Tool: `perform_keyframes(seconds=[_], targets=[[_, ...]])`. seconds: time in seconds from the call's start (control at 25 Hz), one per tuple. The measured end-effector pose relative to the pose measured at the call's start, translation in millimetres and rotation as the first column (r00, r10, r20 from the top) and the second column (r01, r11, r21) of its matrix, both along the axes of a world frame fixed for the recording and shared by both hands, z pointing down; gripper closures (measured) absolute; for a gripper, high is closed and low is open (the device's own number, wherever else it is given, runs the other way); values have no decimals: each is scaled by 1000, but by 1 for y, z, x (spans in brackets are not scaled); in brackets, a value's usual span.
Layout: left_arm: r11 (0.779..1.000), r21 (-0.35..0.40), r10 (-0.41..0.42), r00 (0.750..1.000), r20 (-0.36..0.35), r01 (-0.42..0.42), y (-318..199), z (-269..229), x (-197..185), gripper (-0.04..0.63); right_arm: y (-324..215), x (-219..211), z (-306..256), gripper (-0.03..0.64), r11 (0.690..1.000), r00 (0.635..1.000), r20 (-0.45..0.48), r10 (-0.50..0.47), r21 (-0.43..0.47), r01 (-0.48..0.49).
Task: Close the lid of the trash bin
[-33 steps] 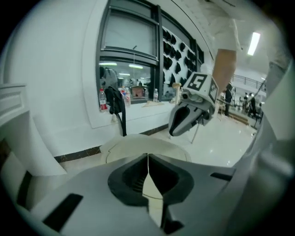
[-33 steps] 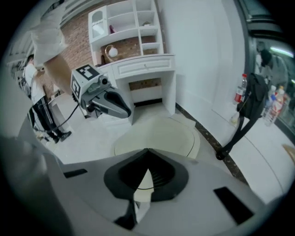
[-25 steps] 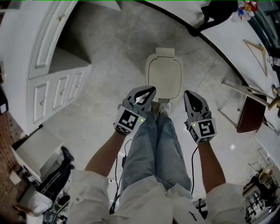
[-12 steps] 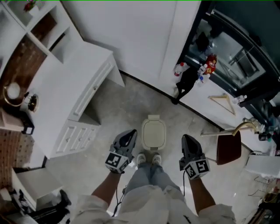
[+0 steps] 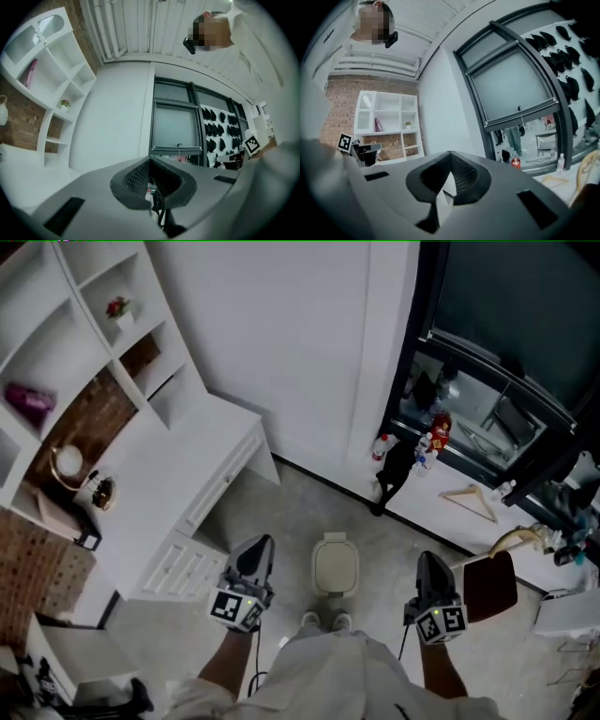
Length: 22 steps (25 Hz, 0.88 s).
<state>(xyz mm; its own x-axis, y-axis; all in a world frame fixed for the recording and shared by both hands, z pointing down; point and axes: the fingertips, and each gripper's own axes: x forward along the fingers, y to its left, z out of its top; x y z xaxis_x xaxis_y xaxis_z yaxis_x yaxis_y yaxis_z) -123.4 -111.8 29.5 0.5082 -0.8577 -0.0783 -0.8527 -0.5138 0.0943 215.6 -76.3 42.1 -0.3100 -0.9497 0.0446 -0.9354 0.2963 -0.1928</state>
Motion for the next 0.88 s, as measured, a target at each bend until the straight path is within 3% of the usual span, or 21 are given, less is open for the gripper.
perform_keyframes(seconds=[0.16,0.44,0.88], targets=[[995,94,-26,998,60,21,13,-31,-6,569,18,14,-16,598,999,1000,-7,24,31,-24],[994,94,-63,997,45,58,20,-36,-9,569,25,32,-18,600,998,998,-13,59,36,-59],[990,122,-73,995,73,64,20,-41,-9,569,19,18,-23,600,999,999,-19,26,45,-26]])
